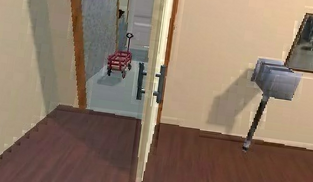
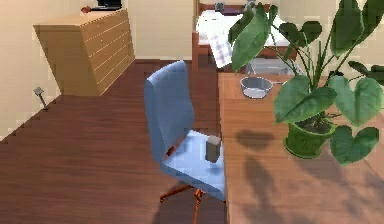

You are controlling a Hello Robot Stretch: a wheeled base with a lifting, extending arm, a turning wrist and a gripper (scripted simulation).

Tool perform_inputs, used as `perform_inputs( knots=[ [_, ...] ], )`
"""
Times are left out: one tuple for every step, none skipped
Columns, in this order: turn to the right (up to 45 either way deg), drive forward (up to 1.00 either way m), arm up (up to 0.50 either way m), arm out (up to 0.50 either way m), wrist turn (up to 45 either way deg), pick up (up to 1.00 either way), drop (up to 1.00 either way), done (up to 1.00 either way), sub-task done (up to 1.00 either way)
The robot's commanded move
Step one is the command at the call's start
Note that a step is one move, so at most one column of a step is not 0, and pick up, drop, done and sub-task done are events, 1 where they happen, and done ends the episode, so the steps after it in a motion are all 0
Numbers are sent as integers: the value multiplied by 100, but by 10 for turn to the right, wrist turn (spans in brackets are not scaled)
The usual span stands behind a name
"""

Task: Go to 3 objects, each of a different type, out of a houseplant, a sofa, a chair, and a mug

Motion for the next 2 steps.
perform_inputs(
  knots=[
    [0,5,0,0,0,0,0,0,0],
    [450,0,0,0,0,0,0,0,0]
  ],
)
